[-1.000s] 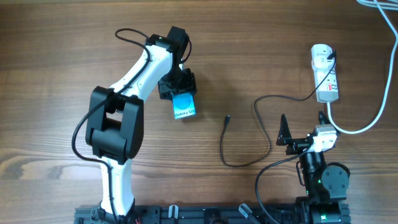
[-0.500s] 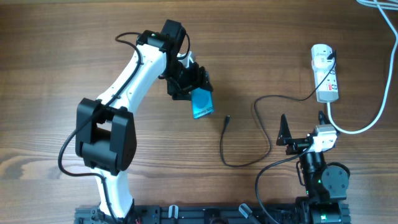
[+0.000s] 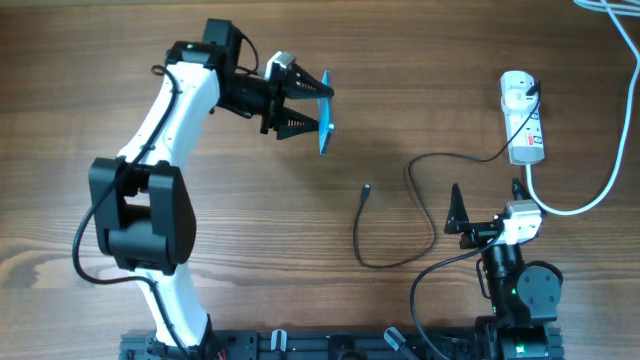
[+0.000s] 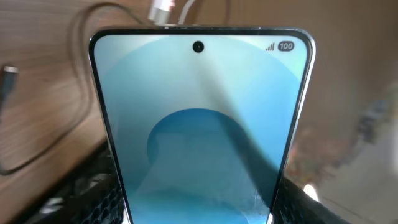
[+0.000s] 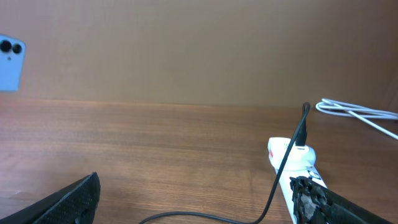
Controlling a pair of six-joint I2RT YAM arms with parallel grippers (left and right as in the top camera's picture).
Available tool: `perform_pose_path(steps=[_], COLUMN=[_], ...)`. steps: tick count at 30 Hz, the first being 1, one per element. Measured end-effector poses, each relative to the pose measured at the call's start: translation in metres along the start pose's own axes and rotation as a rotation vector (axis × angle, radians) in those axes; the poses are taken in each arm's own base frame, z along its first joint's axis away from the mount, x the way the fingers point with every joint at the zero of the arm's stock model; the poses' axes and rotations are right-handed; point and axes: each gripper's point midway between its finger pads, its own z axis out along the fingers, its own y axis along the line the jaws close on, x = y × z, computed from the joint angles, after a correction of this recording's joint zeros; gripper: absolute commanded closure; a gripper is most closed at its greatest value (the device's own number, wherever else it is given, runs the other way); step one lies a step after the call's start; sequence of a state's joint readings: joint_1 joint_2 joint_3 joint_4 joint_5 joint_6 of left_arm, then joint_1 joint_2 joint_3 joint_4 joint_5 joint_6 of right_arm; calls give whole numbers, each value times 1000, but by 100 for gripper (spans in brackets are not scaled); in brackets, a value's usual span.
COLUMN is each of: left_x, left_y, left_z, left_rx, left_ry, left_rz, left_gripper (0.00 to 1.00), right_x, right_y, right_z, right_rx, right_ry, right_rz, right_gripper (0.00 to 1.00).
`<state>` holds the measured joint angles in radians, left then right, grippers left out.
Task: Plug charger to phone and switch on socket
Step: 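Raise the phone and hold it vertical, port facing down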
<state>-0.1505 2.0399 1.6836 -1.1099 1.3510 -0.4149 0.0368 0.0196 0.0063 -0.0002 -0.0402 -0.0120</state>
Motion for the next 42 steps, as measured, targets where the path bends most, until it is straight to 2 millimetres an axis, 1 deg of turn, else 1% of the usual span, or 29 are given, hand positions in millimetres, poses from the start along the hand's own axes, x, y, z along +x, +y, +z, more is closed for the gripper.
perform_pose_path(steps=[5, 7, 18, 42], left_x=[0, 1, 2, 2], left_y=[-19, -22, -24, -24], left_z=[-22, -26, -27, -27], left_rx=[136, 156, 172, 172], left_ry=[12, 15, 31, 31], left_rz=[-11, -27, -113, -120], left_gripper=[33, 32, 32, 32], right_x=[0, 0, 0, 0], right_y=[0, 0, 0, 0], right_z=[0, 0, 0, 0], right_rx=[0, 0, 0, 0], right_ry=[0, 0, 0, 0], right_rz=[0, 0, 0, 0], right_gripper=[0, 0, 0, 1])
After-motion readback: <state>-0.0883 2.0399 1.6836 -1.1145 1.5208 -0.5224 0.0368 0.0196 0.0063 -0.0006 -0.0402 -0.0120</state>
